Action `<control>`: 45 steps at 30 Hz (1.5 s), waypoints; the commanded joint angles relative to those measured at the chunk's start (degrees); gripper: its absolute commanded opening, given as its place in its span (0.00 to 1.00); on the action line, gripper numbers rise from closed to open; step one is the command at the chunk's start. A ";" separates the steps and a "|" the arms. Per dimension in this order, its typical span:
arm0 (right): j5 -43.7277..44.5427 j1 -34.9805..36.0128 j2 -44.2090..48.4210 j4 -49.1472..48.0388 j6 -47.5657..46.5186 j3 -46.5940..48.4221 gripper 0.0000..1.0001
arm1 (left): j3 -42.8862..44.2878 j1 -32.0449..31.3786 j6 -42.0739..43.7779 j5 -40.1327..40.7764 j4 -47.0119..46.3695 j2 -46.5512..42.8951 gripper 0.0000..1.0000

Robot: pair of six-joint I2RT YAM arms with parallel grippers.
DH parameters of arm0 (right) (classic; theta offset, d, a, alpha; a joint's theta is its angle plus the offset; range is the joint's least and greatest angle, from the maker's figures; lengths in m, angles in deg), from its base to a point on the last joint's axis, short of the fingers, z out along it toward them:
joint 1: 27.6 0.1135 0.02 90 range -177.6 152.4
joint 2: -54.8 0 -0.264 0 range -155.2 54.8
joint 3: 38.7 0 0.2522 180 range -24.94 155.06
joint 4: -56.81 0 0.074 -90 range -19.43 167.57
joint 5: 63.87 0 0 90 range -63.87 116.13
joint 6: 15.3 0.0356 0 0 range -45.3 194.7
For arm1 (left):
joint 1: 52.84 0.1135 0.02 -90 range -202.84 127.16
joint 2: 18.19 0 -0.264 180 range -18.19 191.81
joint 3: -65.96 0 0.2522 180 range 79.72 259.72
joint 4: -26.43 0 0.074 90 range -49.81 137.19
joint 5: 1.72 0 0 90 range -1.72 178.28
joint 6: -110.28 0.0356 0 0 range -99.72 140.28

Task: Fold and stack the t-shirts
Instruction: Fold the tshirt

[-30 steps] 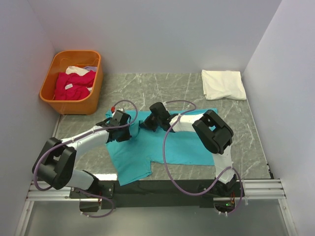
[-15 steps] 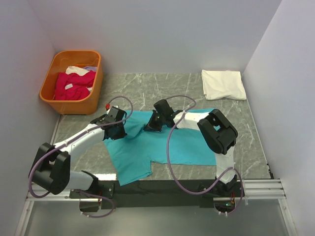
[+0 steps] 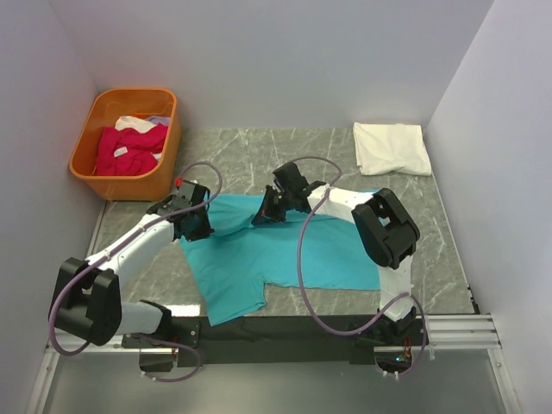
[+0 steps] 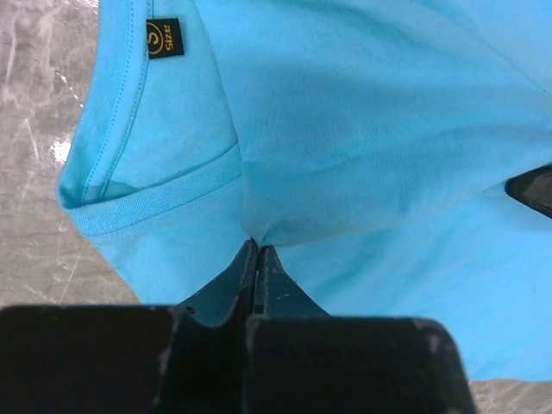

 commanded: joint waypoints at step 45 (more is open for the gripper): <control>4.25 3.11 4.00 -18.95 -4.95 -14.95 0.46 | -6.99 0.38 -2.34 -6.83 -8.48 0.25 0.10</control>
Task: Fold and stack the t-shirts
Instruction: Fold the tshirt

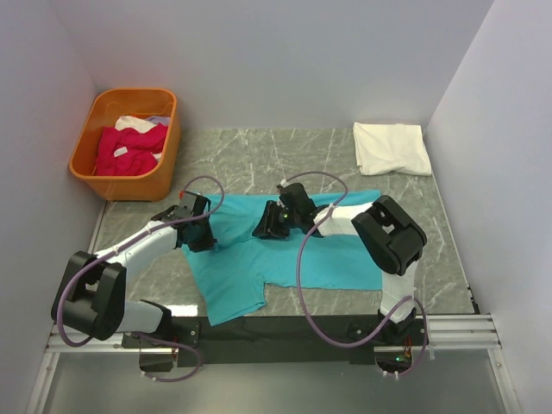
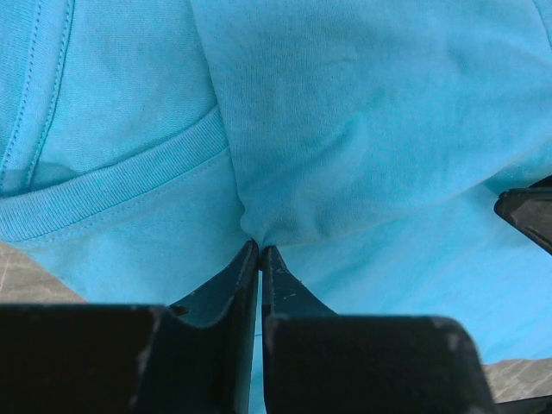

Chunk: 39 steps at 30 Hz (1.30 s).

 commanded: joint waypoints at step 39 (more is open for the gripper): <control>-5.09 -1.76 -0.13 24.87 -8.02 12.86 0.00 | 0.44 0.14 0.07 -3.06 2.34 -4.11 0.12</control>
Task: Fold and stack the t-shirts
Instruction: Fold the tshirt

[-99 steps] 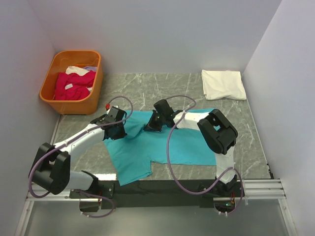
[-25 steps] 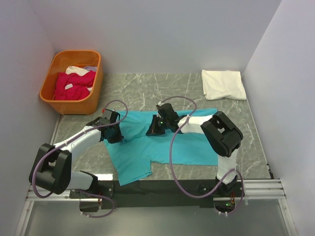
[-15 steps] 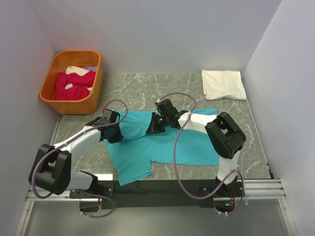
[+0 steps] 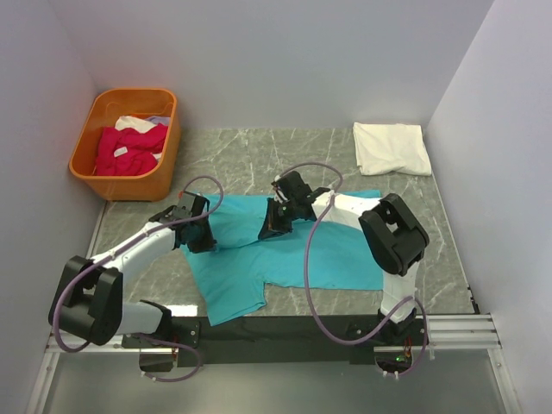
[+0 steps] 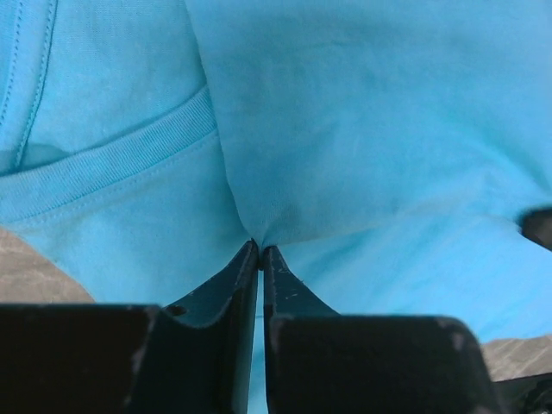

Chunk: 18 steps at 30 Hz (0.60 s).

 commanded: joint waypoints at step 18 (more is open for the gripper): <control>14.76 -5.79 9.75 5.50 -7.35 0.00 0.48 | -1.27 0.06 -0.43 -1.28 6.08 -8.00 0.13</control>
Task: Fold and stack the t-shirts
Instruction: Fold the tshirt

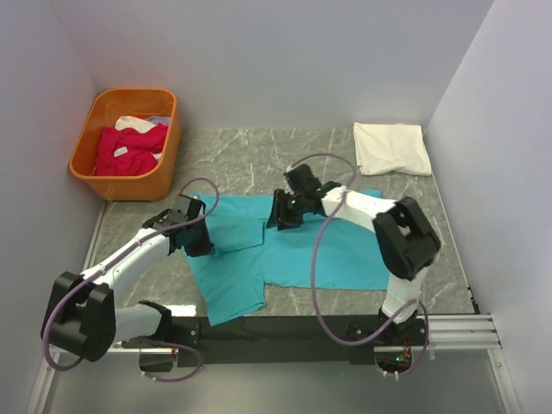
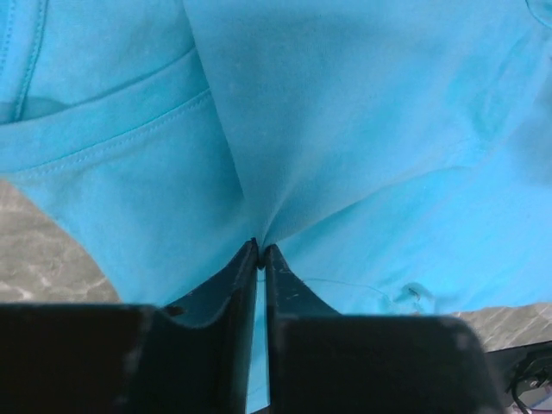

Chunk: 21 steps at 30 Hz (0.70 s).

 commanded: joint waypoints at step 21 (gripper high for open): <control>11.70 -48.00 10.59 -6.55 -8.78 -5.40 0.50 | 14.67 10.60 -0.92 12.22 -13.15 13.57 0.62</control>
